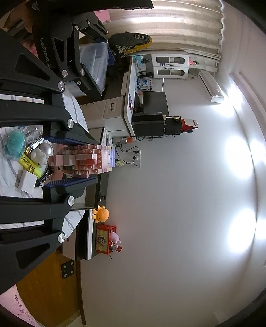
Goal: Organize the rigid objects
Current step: 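Lower the floss box and block figure into the pink box and release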
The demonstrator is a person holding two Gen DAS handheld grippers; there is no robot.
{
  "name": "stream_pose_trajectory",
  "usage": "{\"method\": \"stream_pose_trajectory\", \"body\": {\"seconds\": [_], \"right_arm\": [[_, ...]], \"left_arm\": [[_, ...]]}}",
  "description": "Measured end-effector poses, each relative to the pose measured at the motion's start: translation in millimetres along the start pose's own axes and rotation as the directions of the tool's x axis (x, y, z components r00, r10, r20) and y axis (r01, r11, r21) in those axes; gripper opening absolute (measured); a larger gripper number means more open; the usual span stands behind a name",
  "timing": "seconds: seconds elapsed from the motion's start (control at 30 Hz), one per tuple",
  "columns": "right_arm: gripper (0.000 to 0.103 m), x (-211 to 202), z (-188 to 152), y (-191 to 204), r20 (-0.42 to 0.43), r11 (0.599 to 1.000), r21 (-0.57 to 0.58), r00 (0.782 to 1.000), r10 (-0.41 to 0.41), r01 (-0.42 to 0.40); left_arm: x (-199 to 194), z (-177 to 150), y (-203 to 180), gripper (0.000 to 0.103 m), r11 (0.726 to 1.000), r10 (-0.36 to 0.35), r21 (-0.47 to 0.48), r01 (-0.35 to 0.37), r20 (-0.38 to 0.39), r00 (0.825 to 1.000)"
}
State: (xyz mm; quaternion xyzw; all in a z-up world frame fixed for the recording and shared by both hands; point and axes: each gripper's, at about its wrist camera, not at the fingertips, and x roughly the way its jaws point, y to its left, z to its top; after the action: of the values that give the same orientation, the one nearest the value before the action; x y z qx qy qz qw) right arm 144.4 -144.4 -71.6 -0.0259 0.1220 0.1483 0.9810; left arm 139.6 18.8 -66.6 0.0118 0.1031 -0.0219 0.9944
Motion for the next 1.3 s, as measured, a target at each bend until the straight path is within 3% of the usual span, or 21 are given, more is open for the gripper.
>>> {"method": "stream_pose_trajectory", "body": {"seconds": [0.43,0.6,0.77,0.97,1.07,1.27,1.3], "right_arm": [[0.028,39,-12,-15,-0.071,1.000,0.024,0.997,0.016,-0.014],[0.028,69,-10,-25,-0.102,1.000,0.025,0.995,0.008,-0.006],[0.028,123,-14,-47,-0.184,1.000,0.017,0.983,-0.014,0.017],[0.028,189,-32,-78,-0.303,0.998,0.038,0.952,-0.033,0.047],[0.028,214,-42,-87,-0.362,0.998,0.033,0.931,-0.044,0.060],[0.028,243,-62,-91,-0.440,0.998,0.014,0.897,-0.043,0.055],[0.028,245,-64,-92,-0.446,0.998,0.013,0.894,-0.043,0.054]], "left_arm": [[53,-9,-6,0.096,0.999,-0.025,0.022,0.026,-0.071,0.997],[94,-8,-6,0.096,0.998,-0.040,0.034,0.044,-0.114,0.993],[149,0,1,0.096,0.997,-0.063,0.043,0.071,-0.172,0.983],[222,-5,9,0.096,0.995,-0.097,0.002,0.102,-0.281,0.955],[257,-20,7,0.096,0.994,-0.108,-0.012,0.111,-0.355,0.929],[286,-46,3,0.096,0.995,-0.097,-0.015,0.101,-0.456,0.885],[285,-45,4,0.096,0.994,-0.104,-0.024,0.105,-0.453,0.885]]}}
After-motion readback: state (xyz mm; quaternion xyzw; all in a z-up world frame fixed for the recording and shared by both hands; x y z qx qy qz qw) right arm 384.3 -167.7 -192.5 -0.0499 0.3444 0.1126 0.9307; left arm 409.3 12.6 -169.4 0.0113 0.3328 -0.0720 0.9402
